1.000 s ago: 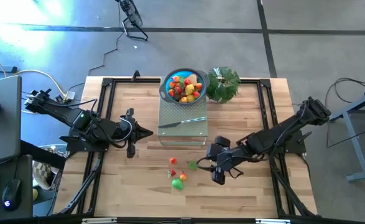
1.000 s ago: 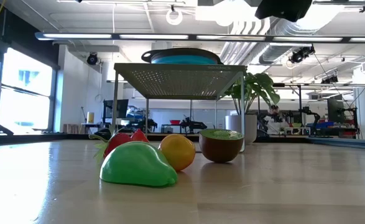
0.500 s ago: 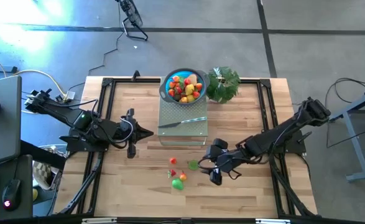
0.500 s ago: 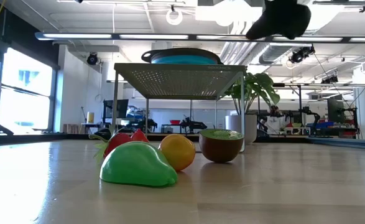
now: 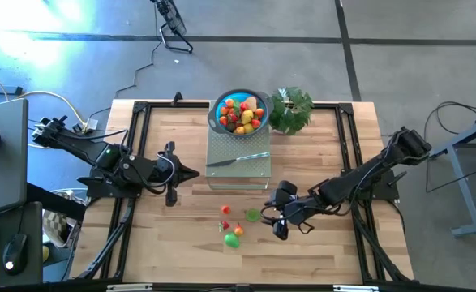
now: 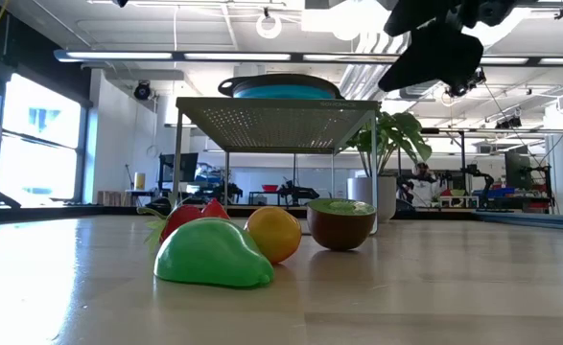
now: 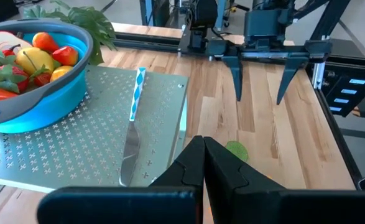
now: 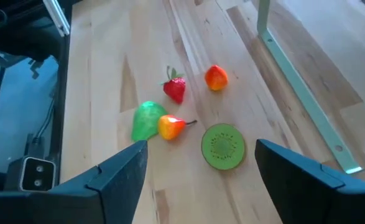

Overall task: Pick & Place Fruit
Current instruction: Put the brown kiwi in the blue bowl on the shelf

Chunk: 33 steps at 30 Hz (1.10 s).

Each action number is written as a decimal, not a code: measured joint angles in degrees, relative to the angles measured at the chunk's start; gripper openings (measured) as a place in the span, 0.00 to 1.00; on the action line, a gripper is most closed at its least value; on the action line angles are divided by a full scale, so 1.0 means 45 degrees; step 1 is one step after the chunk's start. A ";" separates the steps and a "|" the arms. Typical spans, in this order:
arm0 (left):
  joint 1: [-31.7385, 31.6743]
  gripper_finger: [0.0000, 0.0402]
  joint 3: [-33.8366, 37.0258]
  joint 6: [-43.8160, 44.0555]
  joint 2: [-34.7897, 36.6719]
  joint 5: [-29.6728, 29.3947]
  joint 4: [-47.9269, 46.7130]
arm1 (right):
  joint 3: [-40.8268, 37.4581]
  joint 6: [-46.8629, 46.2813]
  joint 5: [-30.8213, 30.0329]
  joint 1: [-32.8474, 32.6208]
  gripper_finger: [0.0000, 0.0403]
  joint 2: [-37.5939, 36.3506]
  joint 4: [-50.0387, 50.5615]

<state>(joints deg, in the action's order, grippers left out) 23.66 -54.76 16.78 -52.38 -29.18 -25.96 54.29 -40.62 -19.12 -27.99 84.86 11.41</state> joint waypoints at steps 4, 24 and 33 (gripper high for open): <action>-0.0002 0.00 0.0000 -0.0002 0.0000 -0.0011 -0.0157 | 0.0003 0.0471 -0.0162 0.0091 0.72 0.0422 -0.0430; -0.0001 0.00 0.0000 0.0042 0.0000 -0.0006 -0.0296 | 0.0019 0.1921 0.0003 0.0160 0.72 0.3043 -0.3286; 0.0000 0.00 0.0000 0.0042 0.0005 0.0003 -0.0382 | 0.0013 0.1974 -0.0055 0.0170 0.76 0.3837 -0.3276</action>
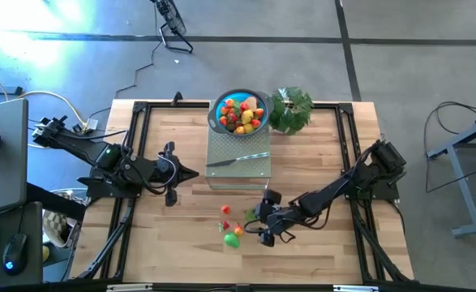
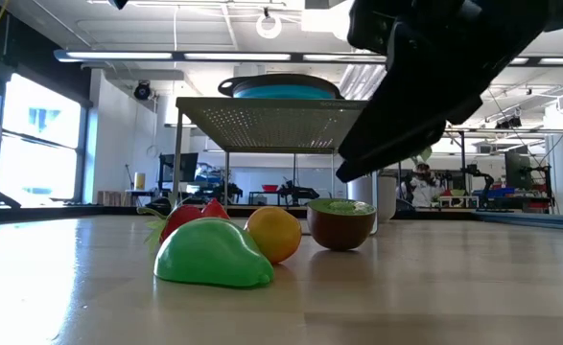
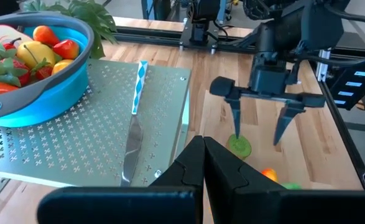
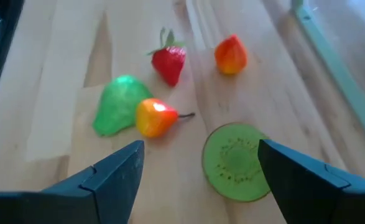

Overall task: Pick & Place Fruit
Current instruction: Put the brown kiwi in the blue bowl on the shelf

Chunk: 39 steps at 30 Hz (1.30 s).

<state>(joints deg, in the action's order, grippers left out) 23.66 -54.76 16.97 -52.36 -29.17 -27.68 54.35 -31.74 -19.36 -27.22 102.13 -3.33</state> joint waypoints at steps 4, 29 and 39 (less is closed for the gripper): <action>-0.0003 0.00 0.0000 0.0001 0.0000 -0.0001 -0.0002 | 0.0000 0.0061 -0.1120 -0.0005 0.80 0.0000 -0.0020; -0.0001 0.00 0.0000 0.0005 0.0000 -0.0034 -0.0291 | 0.0000 0.0445 0.0629 0.0670 0.87 0.0758 0.0004; -0.0004 0.00 0.0000 0.0025 0.0000 -0.0042 -0.0286 | 0.0000 0.0698 0.0286 0.0800 0.87 0.0932 0.0219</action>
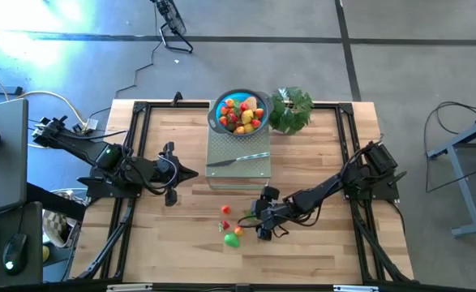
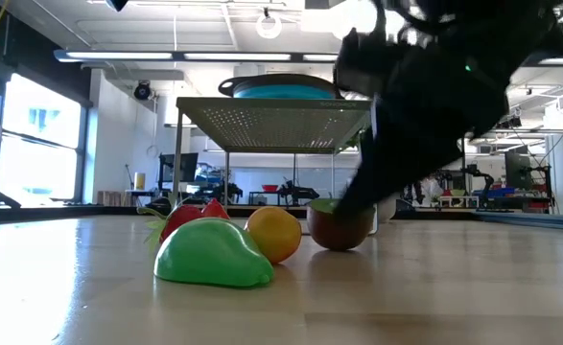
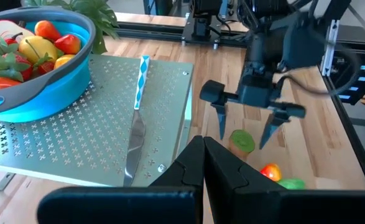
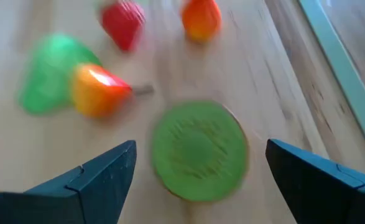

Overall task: Pick & Place Fruit
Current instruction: Put the brown kiwi in the blue bowl on the shelf

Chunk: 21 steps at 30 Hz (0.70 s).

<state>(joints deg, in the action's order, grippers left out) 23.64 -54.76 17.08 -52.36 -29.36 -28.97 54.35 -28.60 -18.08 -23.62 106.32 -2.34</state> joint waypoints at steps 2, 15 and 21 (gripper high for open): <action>-0.0001 0.00 0.0000 0.0109 0.0000 -0.0002 0.0000 | -0.0027 0.0060 0.0040 0.0073 0.87 0.0044 0.0301; 0.0004 0.00 0.0000 0.0301 0.0000 -0.0011 -0.0019 | -0.0005 0.0097 0.0498 0.0278 0.86 0.0029 0.0110; 0.0003 0.00 0.0000 0.0306 0.0000 -0.0011 -0.0019 | -0.0005 0.0072 0.0810 0.0283 0.81 0.0029 0.0119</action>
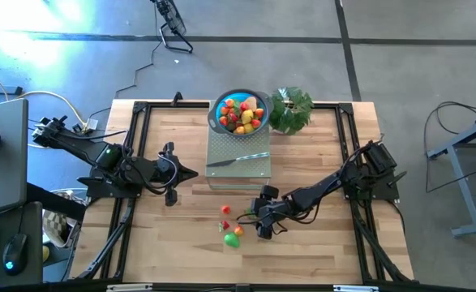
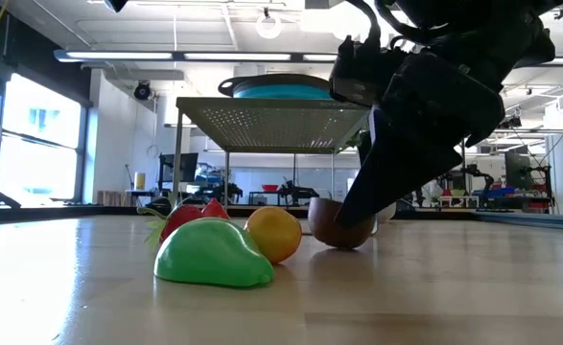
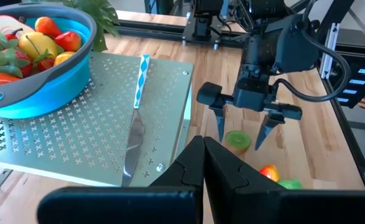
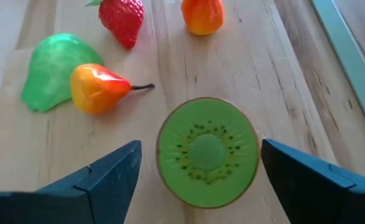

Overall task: Pick & Place Fruit
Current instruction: Put the brown kiwi in the blue bowl on the shelf

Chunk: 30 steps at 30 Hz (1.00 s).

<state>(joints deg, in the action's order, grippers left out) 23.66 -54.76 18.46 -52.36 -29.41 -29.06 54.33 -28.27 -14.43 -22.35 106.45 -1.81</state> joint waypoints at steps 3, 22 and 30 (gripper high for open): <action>-0.0004 0.00 0.0000 0.0004 0.0000 -0.0005 0.0000 | 0.0000 -0.0003 -0.0025 0.0000 0.78 0.0000 -0.0018; -0.0004 0.00 0.0000 0.0005 0.0000 -0.0003 0.0000 | 0.0000 -0.0093 -0.0030 0.0000 0.55 0.0000 -0.0047; -0.0004 0.00 0.0000 0.0005 0.0000 -0.0001 0.0000 | 0.0000 -0.0128 0.0361 0.0000 0.55 -0.0010 -0.0326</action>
<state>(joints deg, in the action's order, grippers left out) 23.64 -54.76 18.48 -52.36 -29.41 -29.06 54.33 -28.85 -12.81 -22.35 106.41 -3.28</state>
